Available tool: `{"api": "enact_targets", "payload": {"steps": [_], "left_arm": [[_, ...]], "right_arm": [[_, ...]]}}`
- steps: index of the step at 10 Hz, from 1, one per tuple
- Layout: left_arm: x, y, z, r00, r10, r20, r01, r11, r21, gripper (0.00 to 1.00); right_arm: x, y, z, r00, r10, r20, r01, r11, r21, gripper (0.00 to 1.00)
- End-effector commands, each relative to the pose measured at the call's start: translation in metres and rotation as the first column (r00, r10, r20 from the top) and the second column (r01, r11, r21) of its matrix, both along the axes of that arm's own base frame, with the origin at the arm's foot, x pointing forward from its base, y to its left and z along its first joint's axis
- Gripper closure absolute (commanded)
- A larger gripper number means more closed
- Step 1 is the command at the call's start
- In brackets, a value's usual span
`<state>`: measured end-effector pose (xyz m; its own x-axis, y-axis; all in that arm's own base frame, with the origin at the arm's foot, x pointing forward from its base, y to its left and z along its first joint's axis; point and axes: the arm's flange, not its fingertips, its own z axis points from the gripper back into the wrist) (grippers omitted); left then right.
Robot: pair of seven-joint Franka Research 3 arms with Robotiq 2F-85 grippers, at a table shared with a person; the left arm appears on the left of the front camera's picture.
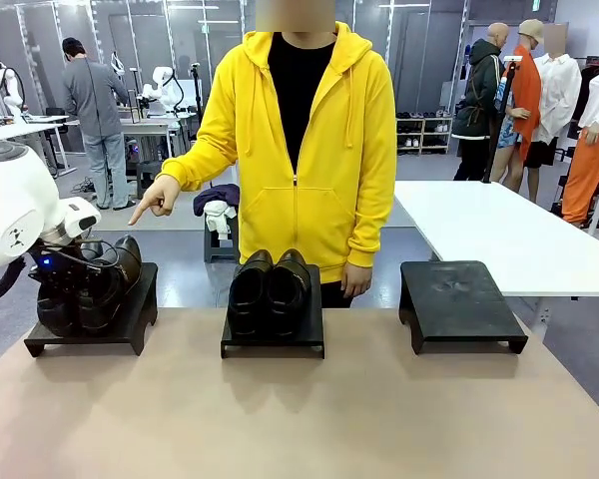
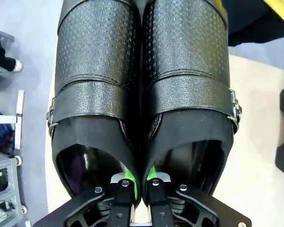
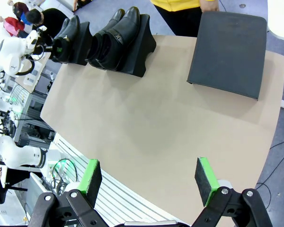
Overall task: Place the shoes on the stand as instructed by the person.
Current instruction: Pick up another pair of Shoes and place it on the Shoes Stand indicated by the person.
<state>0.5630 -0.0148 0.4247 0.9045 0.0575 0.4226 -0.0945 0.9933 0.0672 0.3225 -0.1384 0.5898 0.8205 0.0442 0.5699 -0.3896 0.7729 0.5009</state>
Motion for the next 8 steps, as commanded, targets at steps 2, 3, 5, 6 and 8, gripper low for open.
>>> {"api": "enact_targets", "payload": {"steps": [2,3,5,6,8], "left_arm": [[0.015,0.006,-0.004,0.997,-0.010,0.075,0.009,1.000,0.021,0.93],[0.017,0.005,-0.007,0.997,-0.015,0.070,0.014,1.000,0.014,0.93],[0.017,0.006,-0.016,0.998,-0.017,0.058,0.017,1.000,0.006,0.93],[0.017,0.008,-0.017,0.998,-0.013,0.059,0.013,1.000,0.007,0.93],[0.016,0.009,-0.015,0.998,-0.007,0.059,0.007,1.000,0.003,0.66]], "right_arm": [[0.000,-0.001,0.000,1.000,0.014,0.017,-0.014,1.000,0.006,0.00],[0.000,-0.001,0.000,1.000,0.014,0.017,-0.014,1.000,0.006,0.00],[0.000,-0.001,0.000,1.000,0.014,0.017,-0.014,1.000,0.006,0.00],[0.000,-0.001,0.000,1.000,0.014,0.017,-0.014,1.000,0.006,0.00],[0.000,-0.001,0.000,1.000,0.014,0.017,-0.014,1.000,0.006,0.00]]}}
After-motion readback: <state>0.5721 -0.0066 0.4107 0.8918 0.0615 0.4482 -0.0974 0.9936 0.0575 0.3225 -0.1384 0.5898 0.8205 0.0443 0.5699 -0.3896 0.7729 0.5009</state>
